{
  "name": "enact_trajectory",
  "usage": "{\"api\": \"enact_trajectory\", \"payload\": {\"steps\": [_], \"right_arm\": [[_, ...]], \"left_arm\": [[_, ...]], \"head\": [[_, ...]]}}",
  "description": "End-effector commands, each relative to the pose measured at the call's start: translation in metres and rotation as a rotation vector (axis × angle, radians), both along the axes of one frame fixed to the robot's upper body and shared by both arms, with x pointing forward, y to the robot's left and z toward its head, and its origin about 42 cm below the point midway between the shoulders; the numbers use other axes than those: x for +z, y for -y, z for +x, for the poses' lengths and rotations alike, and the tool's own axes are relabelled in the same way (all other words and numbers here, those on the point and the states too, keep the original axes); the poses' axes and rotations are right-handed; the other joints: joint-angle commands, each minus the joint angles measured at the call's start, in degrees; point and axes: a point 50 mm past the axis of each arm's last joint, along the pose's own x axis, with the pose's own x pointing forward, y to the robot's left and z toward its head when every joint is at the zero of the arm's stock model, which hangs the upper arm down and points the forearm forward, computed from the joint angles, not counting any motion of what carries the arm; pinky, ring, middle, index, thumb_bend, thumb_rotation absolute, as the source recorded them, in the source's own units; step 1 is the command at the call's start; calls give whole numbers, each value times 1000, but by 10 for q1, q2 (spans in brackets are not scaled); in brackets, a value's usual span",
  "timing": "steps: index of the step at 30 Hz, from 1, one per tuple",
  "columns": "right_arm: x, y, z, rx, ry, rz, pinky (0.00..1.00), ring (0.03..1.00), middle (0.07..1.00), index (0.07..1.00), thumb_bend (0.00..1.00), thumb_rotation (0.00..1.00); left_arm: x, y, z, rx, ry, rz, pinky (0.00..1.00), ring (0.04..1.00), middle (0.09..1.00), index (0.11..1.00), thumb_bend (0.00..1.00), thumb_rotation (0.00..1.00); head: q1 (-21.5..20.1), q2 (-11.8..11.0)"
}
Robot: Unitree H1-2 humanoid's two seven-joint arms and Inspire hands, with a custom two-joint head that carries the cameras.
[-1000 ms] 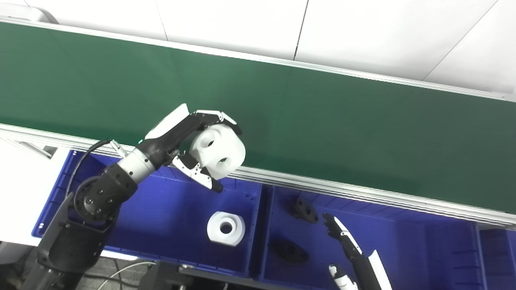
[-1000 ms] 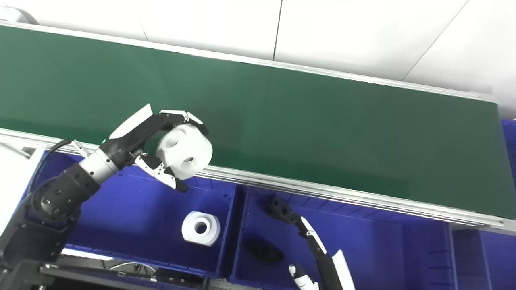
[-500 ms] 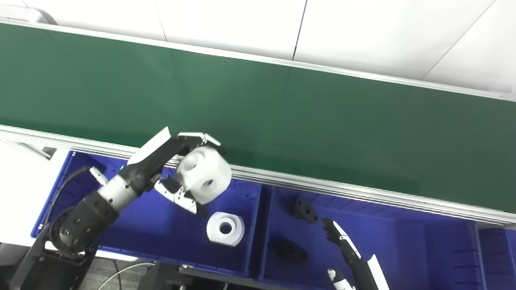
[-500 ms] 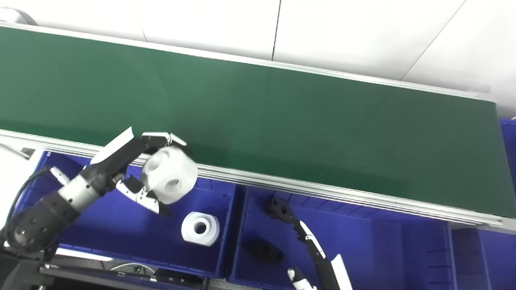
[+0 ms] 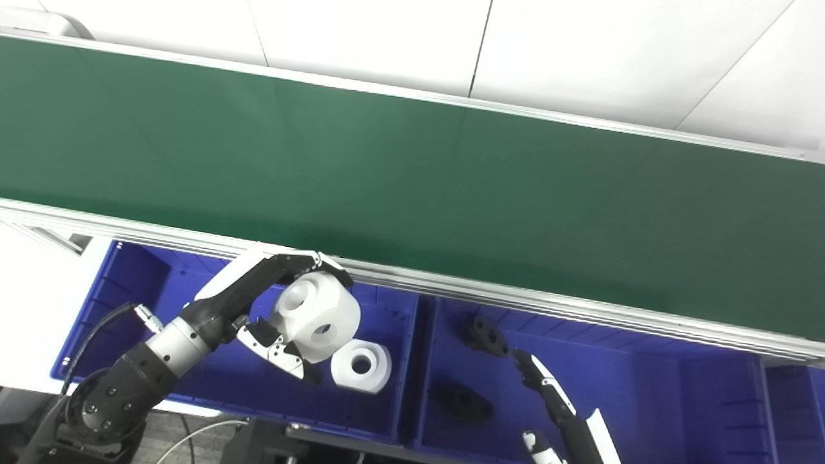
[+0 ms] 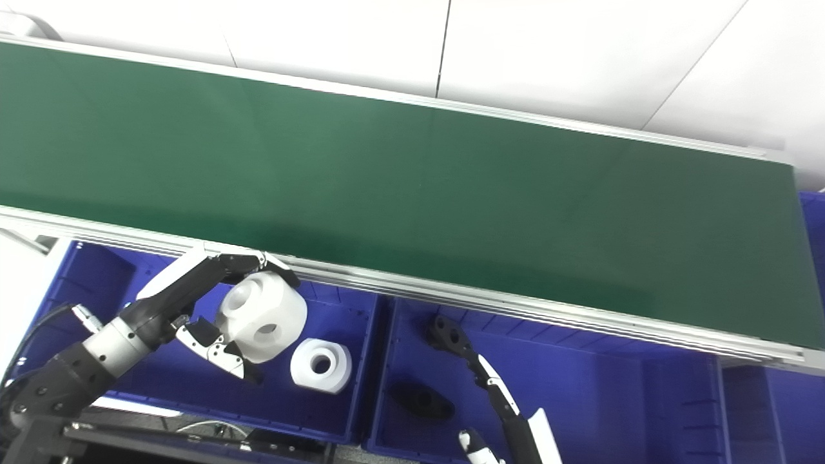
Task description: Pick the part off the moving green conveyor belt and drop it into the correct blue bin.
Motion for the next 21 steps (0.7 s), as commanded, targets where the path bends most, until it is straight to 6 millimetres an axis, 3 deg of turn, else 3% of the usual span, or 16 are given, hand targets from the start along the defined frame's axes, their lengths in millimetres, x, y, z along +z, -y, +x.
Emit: {"api": "enact_trajectory", "payload": {"steps": [1, 15, 16, 17, 18, 19, 20, 21], "right_arm": [[10, -4, -3, -2, 60, 46, 881, 915, 930, 921, 578, 1000], [11, -2, -5, -6, 58, 47, 878, 915, 932, 921, 587, 1000], [12, -2, -5, -5, 61, 45, 876, 914, 930, 920, 583, 1000], [12, -3, -5, -6, 62, 46, 875, 914, 930, 920, 581, 1000], [12, -3, -5, -7, 62, 46, 871, 911, 929, 918, 581, 1000], [12, -3, -5, -7, 62, 47, 869, 910, 928, 917, 582, 1000], [12, -3, -5, -7, 61, 48, 869, 910, 928, 917, 579, 1000], [12, -2, -5, -7, 61, 48, 870, 911, 928, 917, 578, 1000]], "left_arm": [[4, -4, -4, -26, 52, 24, 366, 443, 527, 520, 476, 0], [-40, 2, -12, -119, 52, 136, 368, 462, 542, 507, 476, 0], [-41, 1, -11, -134, 58, 156, 492, 554, 532, 491, 497, 0], [-42, 0, -10, -146, 60, 172, 556, 601, 528, 483, 508, 0], [-43, 0, -10, -153, 62, 181, 649, 672, 644, 492, 514, 37], [-42, 0, -10, -155, 63, 184, 681, 696, 684, 496, 516, 49], [-42, 0, -10, -157, 65, 187, 706, 736, 740, 667, 688, 88], [-42, 0, -9, -158, 68, 189, 714, 752, 762, 727, 739, 93]], "head": [[-1, 2], [-4, 6], [-4, 6], [-5, 6], [-5, 6], [-5, 6], [-5, 6], [-5, 6]]}}
